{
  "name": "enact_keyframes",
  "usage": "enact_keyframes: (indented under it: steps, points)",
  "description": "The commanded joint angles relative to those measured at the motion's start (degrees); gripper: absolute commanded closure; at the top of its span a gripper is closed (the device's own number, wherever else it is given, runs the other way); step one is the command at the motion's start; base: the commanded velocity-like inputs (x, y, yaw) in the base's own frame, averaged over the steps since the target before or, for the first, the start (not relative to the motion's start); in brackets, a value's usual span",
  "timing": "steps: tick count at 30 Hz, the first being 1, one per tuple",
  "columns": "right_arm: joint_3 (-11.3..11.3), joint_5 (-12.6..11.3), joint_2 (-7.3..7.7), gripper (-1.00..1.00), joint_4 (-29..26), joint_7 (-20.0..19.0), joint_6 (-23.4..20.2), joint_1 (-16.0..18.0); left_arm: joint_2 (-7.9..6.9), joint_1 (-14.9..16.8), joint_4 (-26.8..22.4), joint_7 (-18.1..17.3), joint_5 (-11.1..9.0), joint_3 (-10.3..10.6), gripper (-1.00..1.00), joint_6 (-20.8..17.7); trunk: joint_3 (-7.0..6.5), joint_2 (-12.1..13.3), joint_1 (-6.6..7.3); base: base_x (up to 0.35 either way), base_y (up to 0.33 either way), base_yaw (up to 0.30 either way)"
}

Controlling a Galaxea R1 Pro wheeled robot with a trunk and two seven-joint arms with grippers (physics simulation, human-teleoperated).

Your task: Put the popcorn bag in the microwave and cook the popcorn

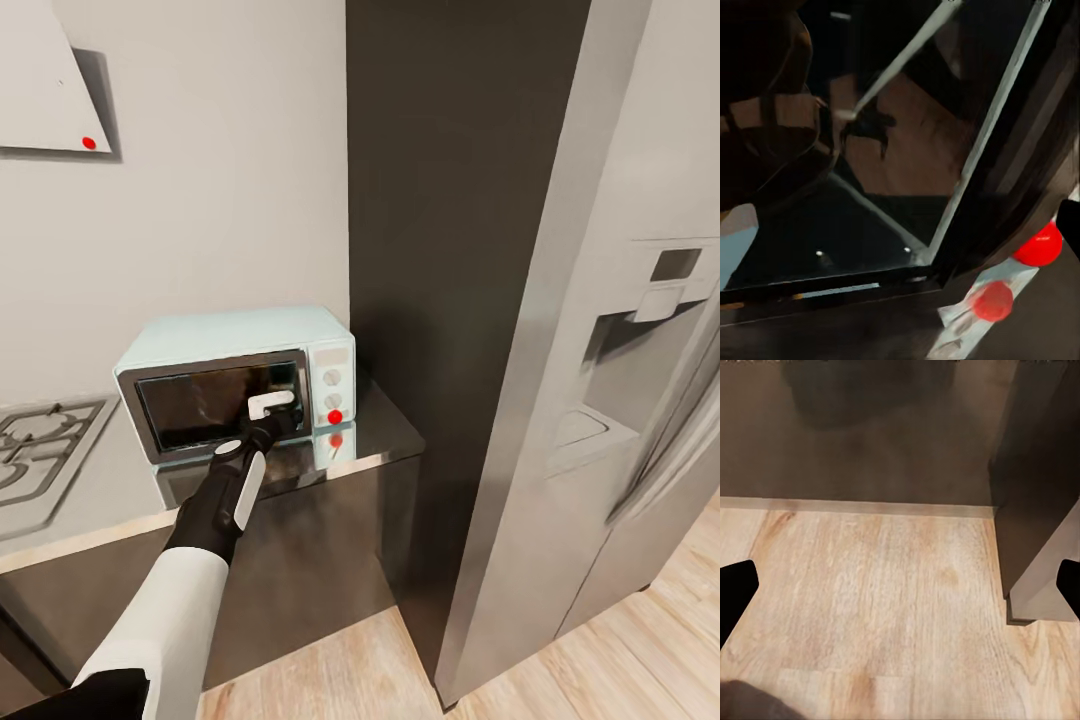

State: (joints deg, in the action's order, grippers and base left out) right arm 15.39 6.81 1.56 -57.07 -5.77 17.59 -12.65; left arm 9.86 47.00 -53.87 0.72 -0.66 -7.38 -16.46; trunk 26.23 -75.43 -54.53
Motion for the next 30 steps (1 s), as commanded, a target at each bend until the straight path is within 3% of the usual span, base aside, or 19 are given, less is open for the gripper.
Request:
enact_keyframes:
  steps: [1,26,30]
  points:
    - [0.0,0.4,0.02,-1.0,-0.1,0.0,0.1,0.0,0.02,0.0,-0.1,0.1,-0.1,-0.1,-1.0,-0.3,0.05,0.0,-0.02,0.192,0.0,0.0]
    - [0.0,0.5,0.02,-1.0,-0.1,0.0,0.1,0.0,-0.06,0.0,-0.1,0.1,-0.2,-0.2,-1.0,-0.1,0.05,0.0,-0.02,0.033,0.0,0.0]
    - [0.0,0.5,0.02,-1.0,-0.1,0.0,0.1,0.0,-0.03,0.0,-0.1,0.0,-0.1,-1.4,-1.0,-0.1,0.05,0.0,-0.02,0.0,0.0,0.0]
